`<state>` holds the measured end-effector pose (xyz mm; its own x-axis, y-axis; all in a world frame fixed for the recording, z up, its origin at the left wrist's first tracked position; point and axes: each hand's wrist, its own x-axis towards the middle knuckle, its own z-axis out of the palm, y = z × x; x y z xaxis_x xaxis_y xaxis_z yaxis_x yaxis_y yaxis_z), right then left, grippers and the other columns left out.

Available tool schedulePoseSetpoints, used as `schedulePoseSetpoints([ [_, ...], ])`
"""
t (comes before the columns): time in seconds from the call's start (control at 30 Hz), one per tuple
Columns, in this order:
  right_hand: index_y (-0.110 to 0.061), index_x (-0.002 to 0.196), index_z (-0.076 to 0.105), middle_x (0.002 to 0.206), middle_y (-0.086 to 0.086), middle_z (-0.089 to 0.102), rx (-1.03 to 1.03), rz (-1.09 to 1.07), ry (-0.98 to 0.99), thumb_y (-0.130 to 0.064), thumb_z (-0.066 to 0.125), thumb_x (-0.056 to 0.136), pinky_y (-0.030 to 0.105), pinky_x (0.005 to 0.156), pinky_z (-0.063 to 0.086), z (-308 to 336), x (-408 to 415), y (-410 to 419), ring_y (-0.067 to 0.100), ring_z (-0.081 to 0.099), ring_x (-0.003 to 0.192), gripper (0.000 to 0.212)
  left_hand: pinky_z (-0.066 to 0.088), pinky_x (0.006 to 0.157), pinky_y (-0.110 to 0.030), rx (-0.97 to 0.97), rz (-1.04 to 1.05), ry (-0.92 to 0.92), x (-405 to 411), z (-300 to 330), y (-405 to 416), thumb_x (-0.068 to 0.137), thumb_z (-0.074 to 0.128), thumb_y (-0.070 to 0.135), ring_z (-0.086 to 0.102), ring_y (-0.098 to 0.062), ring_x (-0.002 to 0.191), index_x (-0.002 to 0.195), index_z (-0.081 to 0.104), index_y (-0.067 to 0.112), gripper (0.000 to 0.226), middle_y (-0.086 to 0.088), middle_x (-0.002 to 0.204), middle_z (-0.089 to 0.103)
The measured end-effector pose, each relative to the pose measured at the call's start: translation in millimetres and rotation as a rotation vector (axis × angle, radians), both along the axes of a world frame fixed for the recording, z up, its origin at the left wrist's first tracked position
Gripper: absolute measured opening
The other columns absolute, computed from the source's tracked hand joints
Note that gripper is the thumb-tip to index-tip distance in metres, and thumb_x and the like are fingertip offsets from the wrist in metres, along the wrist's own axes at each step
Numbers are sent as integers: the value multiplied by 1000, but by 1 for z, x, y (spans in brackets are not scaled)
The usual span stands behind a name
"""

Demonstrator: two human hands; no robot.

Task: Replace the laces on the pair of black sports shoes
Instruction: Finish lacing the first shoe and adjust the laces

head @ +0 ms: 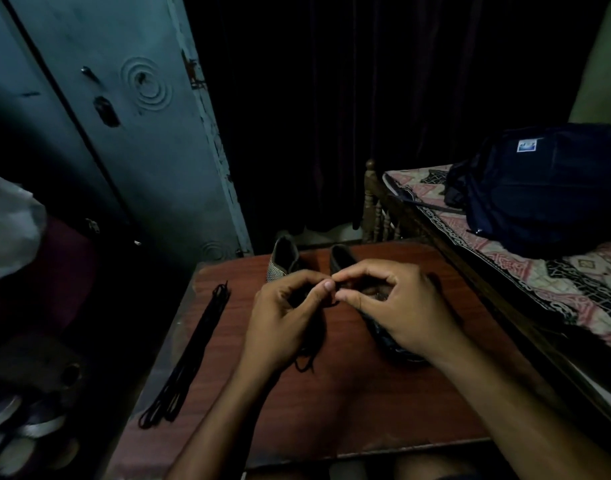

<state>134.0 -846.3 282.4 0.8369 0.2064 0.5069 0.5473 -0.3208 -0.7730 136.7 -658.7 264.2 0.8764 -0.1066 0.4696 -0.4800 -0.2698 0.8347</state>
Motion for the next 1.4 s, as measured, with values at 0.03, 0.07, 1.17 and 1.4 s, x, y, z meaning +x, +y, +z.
schedulePoseSetpoints([
  [0.03,-22,99,79,93,-12,75,-70,-33,-77,-13,81,83,12,78,51,1,0,-1,-2,69,91,18,53,72,-24,1,-26,13,0,1,0,99,67,15,72,-6,83,92,79,16,14,3,86,77],
  [0.07,-22,98,79,93,-14,74,-127,-59,-148,-14,81,83,11,77,50,3,1,-2,-2,68,91,17,54,74,-24,2,-50,22,0,2,0,100,65,16,72,-8,85,94,79,15,15,1,88,77],
  [1.17,-42,90,59,83,-17,55,-613,62,-47,-35,54,103,24,66,37,34,12,-8,0,53,78,16,53,69,-40,660,-174,-267,18,67,25,98,65,37,68,-6,82,98,75,25,15,8,87,70],
  [1.4,-27,109,65,96,-16,64,-564,284,305,-48,49,101,20,69,44,26,16,-16,-3,61,85,27,53,69,-42,824,-325,-274,30,71,20,100,63,36,66,-9,81,95,75,20,21,10,89,68],
])
